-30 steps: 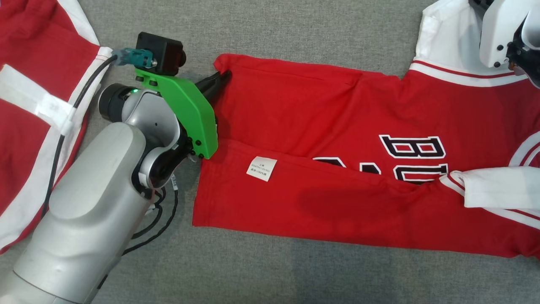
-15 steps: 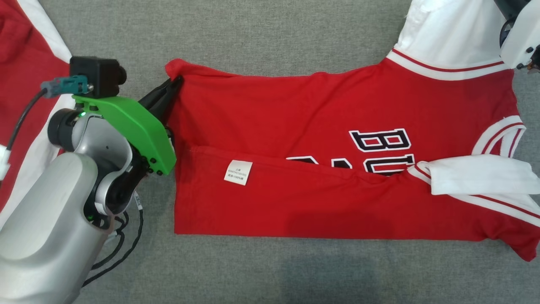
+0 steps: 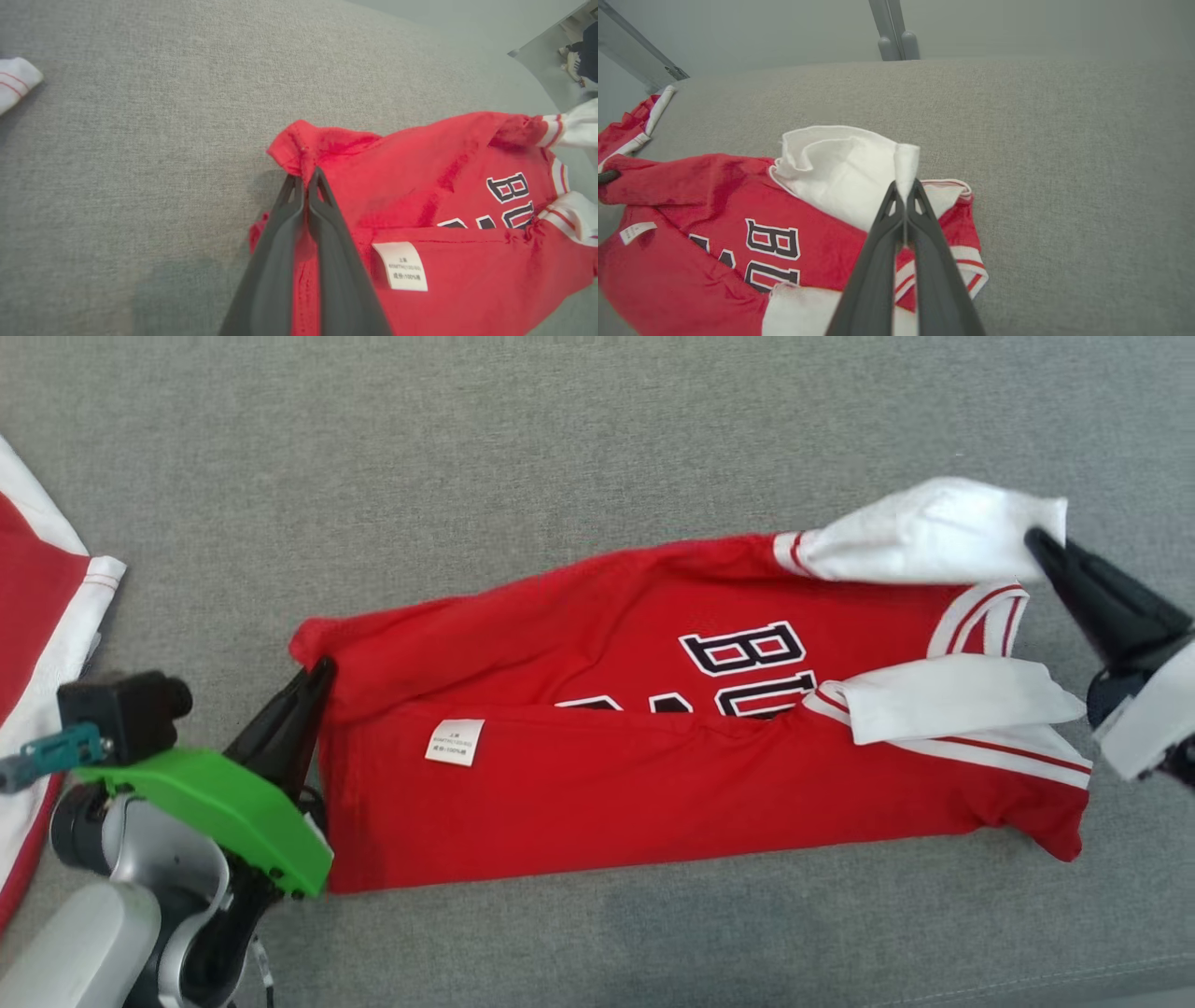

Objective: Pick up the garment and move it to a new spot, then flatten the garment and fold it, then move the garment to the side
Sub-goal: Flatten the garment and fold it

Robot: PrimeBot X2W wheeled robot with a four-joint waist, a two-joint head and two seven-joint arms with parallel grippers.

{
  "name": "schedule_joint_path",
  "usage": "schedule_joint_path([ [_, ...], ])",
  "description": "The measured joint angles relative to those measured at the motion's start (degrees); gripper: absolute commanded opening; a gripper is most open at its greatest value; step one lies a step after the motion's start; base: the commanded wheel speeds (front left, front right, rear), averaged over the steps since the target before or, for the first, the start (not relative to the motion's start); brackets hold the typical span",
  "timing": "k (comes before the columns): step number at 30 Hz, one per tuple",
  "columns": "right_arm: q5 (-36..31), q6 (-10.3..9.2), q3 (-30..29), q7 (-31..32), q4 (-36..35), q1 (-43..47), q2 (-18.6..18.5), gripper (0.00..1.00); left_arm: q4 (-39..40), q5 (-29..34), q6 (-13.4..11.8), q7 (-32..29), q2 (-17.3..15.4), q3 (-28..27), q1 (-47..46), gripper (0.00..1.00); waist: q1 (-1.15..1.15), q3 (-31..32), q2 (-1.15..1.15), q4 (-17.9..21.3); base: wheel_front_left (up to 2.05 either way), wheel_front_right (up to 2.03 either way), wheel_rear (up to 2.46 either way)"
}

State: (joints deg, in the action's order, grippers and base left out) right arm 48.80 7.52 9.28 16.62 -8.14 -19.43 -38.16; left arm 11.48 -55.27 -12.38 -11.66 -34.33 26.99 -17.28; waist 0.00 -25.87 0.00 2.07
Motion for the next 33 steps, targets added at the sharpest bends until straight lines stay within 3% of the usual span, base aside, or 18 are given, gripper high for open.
schedule_joint_path([
  [7, -1.34, -0.01, -5.79, -1.12, -6.77, 13.88, 6.38, 0.00, 5.16, -2.76, -1.23, 3.79, -0.90, -2.99, 8.67, 0.00, 0.00, 1.97, 0.00, 2.08, 0.00, 0.00, 0.00],
  [14, -4.58, -0.01, -5.89, -0.38, -7.25, 19.47, 10.70, 0.00, 4.91, -3.60, -1.52, 5.26, -0.63, -3.20, 11.80, 0.00, 0.00, 3.54, 0.00, 3.12, 0.00, 0.00, 0.00],
  [22, -6.13, -0.01, -6.54, 1.55, -6.94, 21.80, 10.32, 0.00, 5.08, -4.45, -1.55, 5.67, -1.12, -3.41, 14.21, 0.00, 0.00, 5.55, 0.00, 2.83, 0.00, 0.00, 0.00],
  [29, -9.67, -0.01, -2.46, 2.96, -2.18, 22.62, 9.79, 0.00, 0.34, -2.76, -0.41, 5.66, -0.15, -0.08, 14.85, 0.00, 0.00, 6.10, 0.00, 2.25, 0.00, 0.00, 0.00],
  [30, -11.07, -0.01, -1.16, 3.05, -0.85, 22.52, 9.12, 0.38, -1.09, -2.50, 0.07, 5.69, 0.53, 0.91, 14.81, 0.00, 0.00, 6.14, 0.00, 2.13, 0.00, 0.00, 0.00],
  [31, -12.25, -0.01, -0.31, 2.93, -0.31, 22.28, 8.69, 1.00, -2.45, -2.00, 0.30, 5.99, 1.12, 1.33, 14.71, 0.45, 0.00, 6.24, 0.00, 2.04, 0.00, 0.00, 0.00],
  [32, -12.45, -0.01, -0.31, 2.93, -0.13, 22.13, 8.66, 1.00, -2.94, -1.71, 0.29, 6.31, 1.16, 1.46, 14.66, 0.93, 0.00, 6.31, 0.00, 2.04, 0.00, 0.00, 0.00],
  [33, -12.62, -0.01, -0.31, 2.96, -0.16, 22.13, 8.51, 1.00, -3.35, -1.47, 0.29, 6.68, 1.20, 1.48, 14.64, 1.00, 0.00, 6.39, 0.00, 2.06, 0.00, 0.00, 0.00],
])
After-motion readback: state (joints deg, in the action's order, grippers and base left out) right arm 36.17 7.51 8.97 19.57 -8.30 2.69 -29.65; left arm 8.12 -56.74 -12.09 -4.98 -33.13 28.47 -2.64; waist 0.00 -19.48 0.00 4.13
